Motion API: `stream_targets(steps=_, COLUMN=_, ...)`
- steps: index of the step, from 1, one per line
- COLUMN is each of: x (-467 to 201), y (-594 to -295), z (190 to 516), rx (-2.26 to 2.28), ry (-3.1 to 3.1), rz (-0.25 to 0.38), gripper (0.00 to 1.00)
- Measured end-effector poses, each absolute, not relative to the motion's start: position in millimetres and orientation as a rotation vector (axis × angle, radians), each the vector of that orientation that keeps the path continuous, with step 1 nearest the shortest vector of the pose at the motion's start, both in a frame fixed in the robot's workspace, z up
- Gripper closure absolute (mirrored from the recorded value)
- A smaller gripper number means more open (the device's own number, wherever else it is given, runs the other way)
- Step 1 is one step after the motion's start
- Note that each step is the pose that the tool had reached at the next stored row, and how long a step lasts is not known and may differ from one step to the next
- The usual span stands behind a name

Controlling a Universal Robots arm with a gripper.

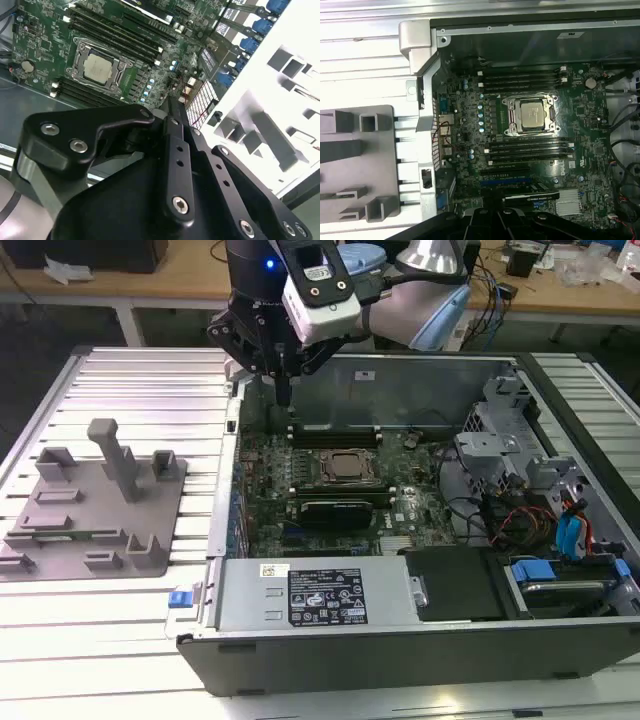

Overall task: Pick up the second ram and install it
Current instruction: 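Reach for the second ram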

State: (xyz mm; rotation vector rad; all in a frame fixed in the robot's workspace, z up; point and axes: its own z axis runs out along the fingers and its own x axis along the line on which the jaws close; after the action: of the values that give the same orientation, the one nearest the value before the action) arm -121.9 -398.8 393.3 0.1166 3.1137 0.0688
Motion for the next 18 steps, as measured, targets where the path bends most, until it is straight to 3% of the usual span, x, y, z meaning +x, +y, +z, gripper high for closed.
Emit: stream_targets(steps=18, x=-138.6, y=-398.9, z=393.3, rx=0.117, ry=3.114, rz=0.069, gripper=0.92)
